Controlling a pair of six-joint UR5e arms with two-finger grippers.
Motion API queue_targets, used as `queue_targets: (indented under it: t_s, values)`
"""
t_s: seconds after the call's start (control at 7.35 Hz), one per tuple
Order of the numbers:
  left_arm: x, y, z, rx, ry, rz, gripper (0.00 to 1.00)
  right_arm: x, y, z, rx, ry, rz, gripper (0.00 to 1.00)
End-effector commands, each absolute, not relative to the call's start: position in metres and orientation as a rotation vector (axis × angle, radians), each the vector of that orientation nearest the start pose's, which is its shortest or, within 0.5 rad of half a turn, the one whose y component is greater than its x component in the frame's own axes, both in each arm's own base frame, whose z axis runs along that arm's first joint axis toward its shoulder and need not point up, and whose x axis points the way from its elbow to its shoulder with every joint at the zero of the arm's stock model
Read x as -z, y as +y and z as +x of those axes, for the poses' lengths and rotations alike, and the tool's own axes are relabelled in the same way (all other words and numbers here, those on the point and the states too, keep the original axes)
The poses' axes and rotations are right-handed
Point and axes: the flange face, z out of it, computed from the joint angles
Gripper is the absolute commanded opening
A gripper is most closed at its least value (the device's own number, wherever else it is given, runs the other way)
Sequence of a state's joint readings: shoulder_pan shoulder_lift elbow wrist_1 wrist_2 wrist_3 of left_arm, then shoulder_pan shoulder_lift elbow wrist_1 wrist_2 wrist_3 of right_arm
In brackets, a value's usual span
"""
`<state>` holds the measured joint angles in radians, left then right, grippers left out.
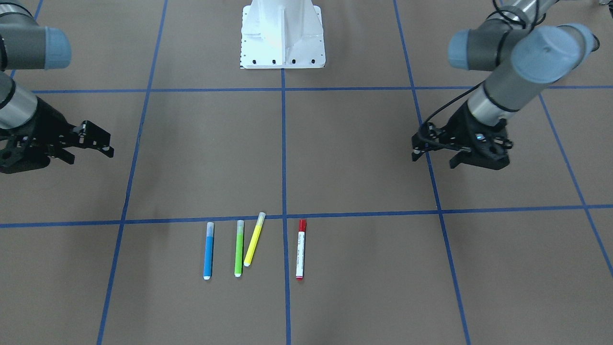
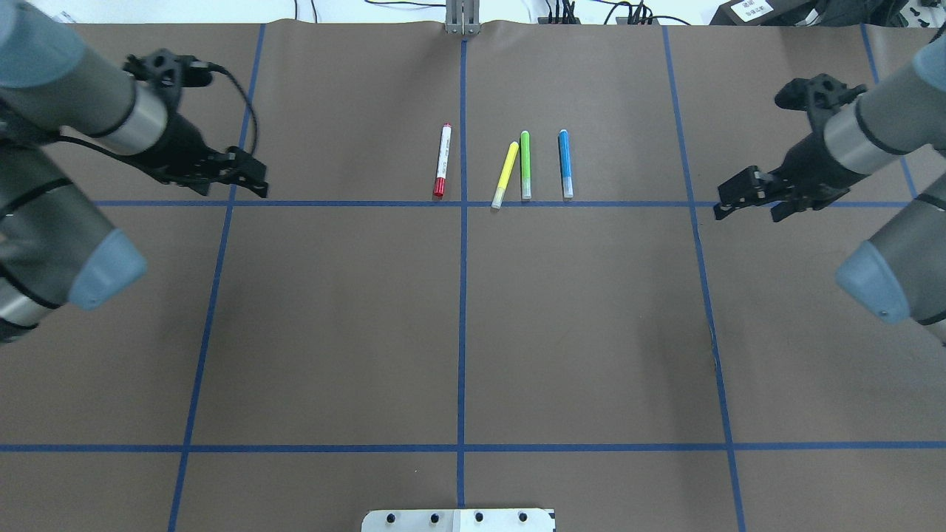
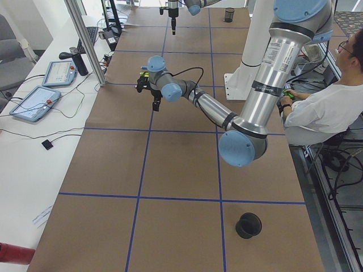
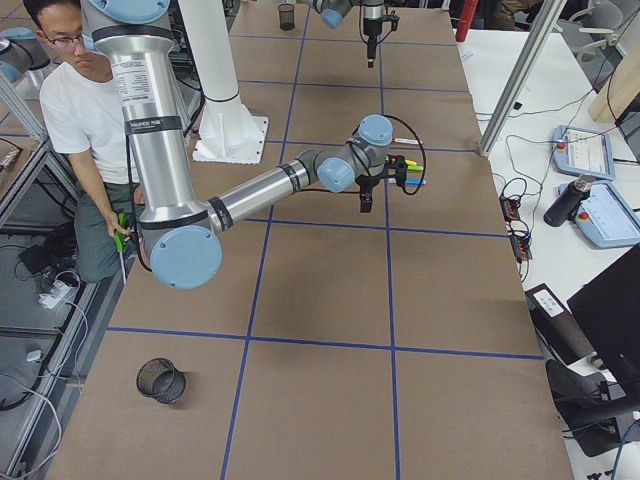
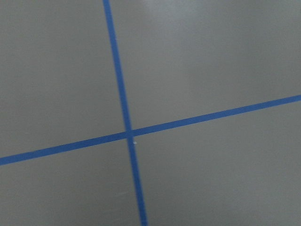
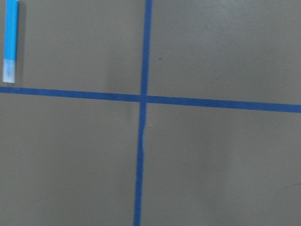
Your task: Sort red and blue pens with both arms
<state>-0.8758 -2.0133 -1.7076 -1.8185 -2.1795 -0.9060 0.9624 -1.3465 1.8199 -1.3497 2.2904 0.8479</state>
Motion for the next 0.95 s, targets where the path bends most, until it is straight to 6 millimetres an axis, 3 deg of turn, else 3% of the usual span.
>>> queue_targets:
  t_s: [0.0, 0.14, 0.27, 0.41, 0.68, 0.82]
  values:
    - [-0.254, -0.556, 0.463, -0.029, 0.960, 0.108, 1.00, -0.332, -0.501, -0.351, -0.036, -0.951, 0.050, 1.00]
    - [-0.241, -0.573, 0.483, -0.025, 0.947, 0.119, 1.00, -0.332, -0.503, -0.353, -0.042, -0.943, 0.061, 1.00]
    - [-0.218, -0.597, 0.515, -0.023, 0.942, 0.140, 1.00, -0.336, -0.514, -0.363, -0.052, -0.926, 0.054, 1.00]
    - [-0.208, -0.614, 0.541, -0.031, 0.950, 0.146, 0.99, -0.339, -0.527, -0.373, -0.061, -0.912, 0.054, 0.99]
    - [-0.221, -0.616, 0.565, -0.026, 0.922, 0.204, 0.82, -0.345, -0.542, -0.383, -0.087, -0.882, 0.059, 0.99]
    - [-0.222, -0.625, 0.575, -0.025, 0.919, 0.215, 0.79, -0.341, -0.548, -0.386, -0.145, -0.879, 0.050, 0.99]
